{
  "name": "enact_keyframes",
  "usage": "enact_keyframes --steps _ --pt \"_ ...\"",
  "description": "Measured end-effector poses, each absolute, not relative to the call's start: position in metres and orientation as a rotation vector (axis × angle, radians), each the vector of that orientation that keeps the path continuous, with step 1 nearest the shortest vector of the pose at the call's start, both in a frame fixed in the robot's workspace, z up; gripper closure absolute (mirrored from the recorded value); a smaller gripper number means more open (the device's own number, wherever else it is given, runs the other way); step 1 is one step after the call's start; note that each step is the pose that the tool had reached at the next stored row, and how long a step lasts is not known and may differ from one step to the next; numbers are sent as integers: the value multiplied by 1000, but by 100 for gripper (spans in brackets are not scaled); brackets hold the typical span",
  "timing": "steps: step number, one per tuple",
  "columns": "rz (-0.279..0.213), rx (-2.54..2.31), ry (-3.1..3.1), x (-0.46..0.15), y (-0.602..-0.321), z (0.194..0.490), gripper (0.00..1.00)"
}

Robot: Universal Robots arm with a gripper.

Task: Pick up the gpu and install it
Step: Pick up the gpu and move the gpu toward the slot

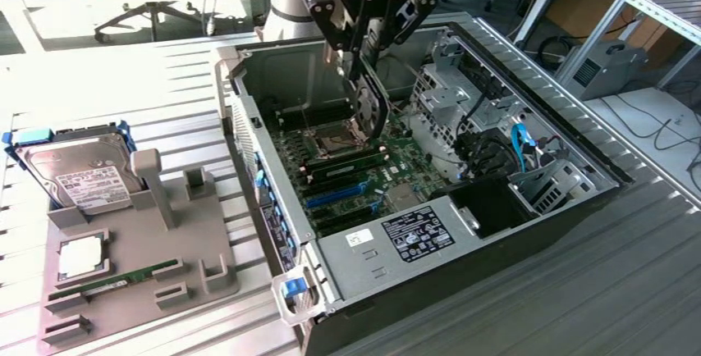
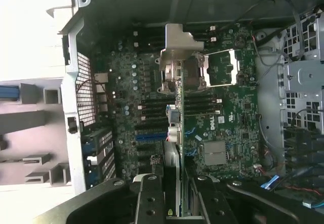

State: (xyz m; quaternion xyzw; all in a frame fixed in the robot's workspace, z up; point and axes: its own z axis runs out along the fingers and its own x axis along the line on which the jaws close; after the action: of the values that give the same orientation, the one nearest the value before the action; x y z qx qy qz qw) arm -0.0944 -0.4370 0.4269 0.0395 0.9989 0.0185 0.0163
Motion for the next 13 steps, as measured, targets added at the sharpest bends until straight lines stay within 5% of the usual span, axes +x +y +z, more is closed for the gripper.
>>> enact_keyframes --steps 13 --pt "55 123 3106 -90 -429 423 73"
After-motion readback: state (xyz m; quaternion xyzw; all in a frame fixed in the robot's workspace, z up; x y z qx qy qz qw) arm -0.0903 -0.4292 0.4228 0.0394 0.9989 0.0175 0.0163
